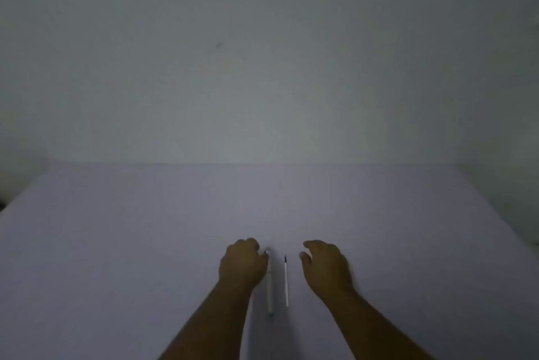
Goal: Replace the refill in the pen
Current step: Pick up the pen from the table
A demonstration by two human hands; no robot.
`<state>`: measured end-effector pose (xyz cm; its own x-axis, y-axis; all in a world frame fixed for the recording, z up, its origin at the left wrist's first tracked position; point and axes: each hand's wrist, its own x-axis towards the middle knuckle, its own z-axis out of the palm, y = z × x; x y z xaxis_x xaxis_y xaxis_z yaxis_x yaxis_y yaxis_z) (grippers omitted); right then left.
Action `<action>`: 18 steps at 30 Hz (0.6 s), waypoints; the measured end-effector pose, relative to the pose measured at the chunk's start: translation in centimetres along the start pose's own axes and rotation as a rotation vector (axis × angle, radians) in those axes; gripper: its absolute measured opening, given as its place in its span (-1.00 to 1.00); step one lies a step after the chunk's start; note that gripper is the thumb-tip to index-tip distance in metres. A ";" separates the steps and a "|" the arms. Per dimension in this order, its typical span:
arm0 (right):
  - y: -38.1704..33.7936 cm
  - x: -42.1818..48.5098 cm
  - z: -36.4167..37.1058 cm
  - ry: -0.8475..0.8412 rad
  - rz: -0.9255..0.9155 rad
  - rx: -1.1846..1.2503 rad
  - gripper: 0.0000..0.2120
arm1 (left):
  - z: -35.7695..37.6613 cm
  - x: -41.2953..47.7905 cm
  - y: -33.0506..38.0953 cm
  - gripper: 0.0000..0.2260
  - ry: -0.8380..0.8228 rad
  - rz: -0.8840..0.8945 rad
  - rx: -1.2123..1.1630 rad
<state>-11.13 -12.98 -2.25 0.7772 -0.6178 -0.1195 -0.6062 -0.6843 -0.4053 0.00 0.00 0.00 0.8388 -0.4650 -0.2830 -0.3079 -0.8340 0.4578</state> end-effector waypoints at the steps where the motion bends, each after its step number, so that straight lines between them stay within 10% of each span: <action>1: 0.3 0.0 0.6 -0.014 0.012 0.000 -0.60 | 0.8 0.0 -0.2 -0.66 -0.054 -0.046 -0.021; 9: 0.9 0.3 3.5 -0.050 0.044 0.044 -0.73 | 5.1 -0.2 -1.3 -0.79 -0.092 -0.238 -0.171; 18: -2.8 1.8 3.5 -0.113 0.312 0.498 -0.67 | 4.5 -0.6 -0.5 -0.87 -0.002 -0.039 -0.196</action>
<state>-7.45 -10.83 -4.52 0.6048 -0.6969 -0.3856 -0.6780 -0.1965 -0.7083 -2.34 -0.66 -3.92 0.8476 -0.4343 -0.3049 -0.1821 -0.7778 0.6016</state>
